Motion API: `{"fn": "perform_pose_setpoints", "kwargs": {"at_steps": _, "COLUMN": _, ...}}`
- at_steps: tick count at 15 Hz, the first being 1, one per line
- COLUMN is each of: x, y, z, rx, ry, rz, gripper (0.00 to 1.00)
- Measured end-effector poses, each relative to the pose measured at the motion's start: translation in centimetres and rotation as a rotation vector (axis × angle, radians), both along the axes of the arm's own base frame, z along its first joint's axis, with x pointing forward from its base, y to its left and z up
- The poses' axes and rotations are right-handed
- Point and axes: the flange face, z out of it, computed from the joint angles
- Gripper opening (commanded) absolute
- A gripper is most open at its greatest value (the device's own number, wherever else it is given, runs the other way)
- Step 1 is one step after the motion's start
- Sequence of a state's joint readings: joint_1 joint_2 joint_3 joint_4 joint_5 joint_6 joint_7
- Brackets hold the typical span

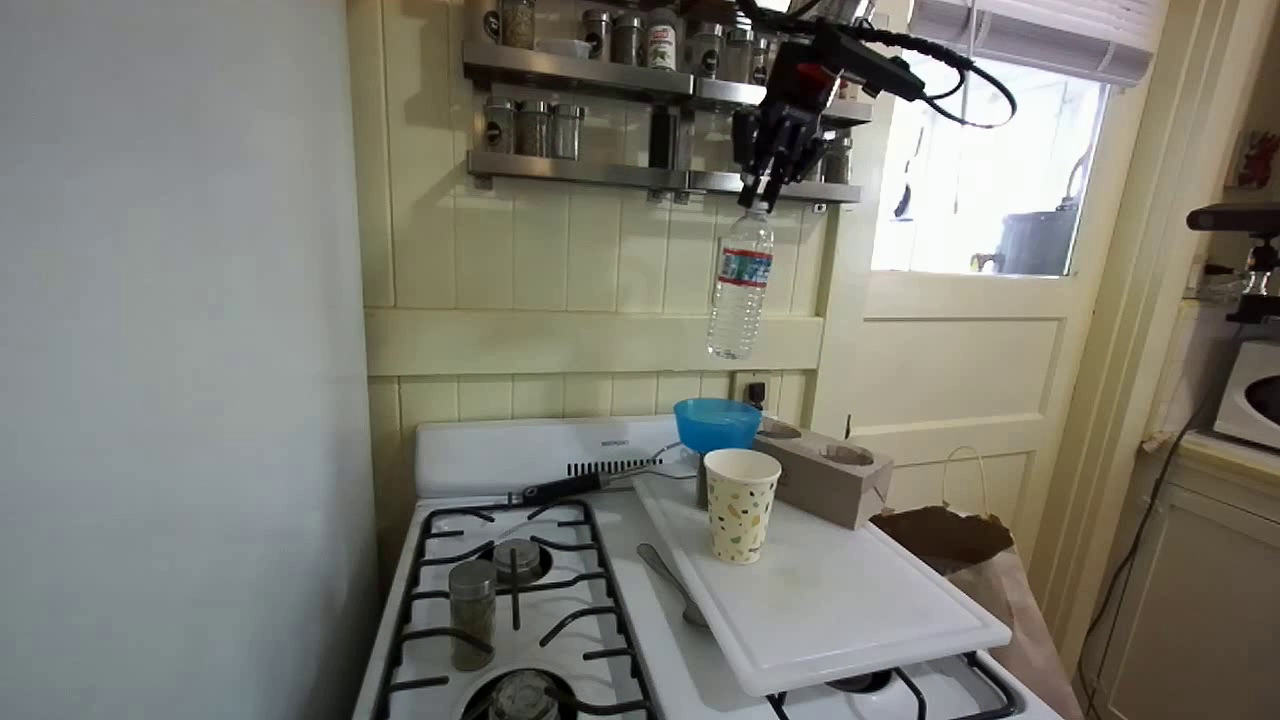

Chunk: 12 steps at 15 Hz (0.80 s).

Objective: Put the water bottle inside the bowl

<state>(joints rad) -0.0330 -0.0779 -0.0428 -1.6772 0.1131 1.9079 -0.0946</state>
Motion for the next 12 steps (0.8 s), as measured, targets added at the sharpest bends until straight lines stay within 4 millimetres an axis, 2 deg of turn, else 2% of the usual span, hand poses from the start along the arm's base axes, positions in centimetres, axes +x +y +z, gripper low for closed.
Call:
{"fn": "perform_pose_setpoints", "kwargs": {"at_steps": 3, "x": 0.1, "y": 1.4, "z": 0.4, "rx": 0.003, "ry": 0.005, "rz": -0.014, "gripper": 0.08}}
{"fn": "perform_pose_setpoints", "kwargs": {"at_steps": 4, "x": -0.2, "y": 1.7, "z": 0.5, "rx": -0.001, "ry": 0.015, "rz": -0.031, "gripper": 0.31}}
{"fn": "perform_pose_setpoints", "kwargs": {"at_steps": 6, "x": -0.7, "y": 1.6, "z": 1.1, "rx": -0.020, "ry": 0.023, "rz": -0.071, "gripper": 0.31}}
{"fn": "perform_pose_setpoints", "kwargs": {"at_steps": 7, "x": -0.8, "y": 1.5, "z": 1.4, "rx": -0.024, "ry": 0.023, "rz": -0.079, "gripper": 0.08}}
{"fn": "perform_pose_setpoints", "kwargs": {"at_steps": 9, "x": -0.9, "y": 1.4, "z": 1.5, "rx": -0.025, "ry": 0.021, "rz": -0.084, "gripper": 0.08}}
{"fn": "perform_pose_setpoints", "kwargs": {"at_steps": 12, "x": -0.5, "y": 1.5, "z": 0.5, "rx": -0.015, "ry": 0.037, "rz": -0.084, "gripper": 0.08}}
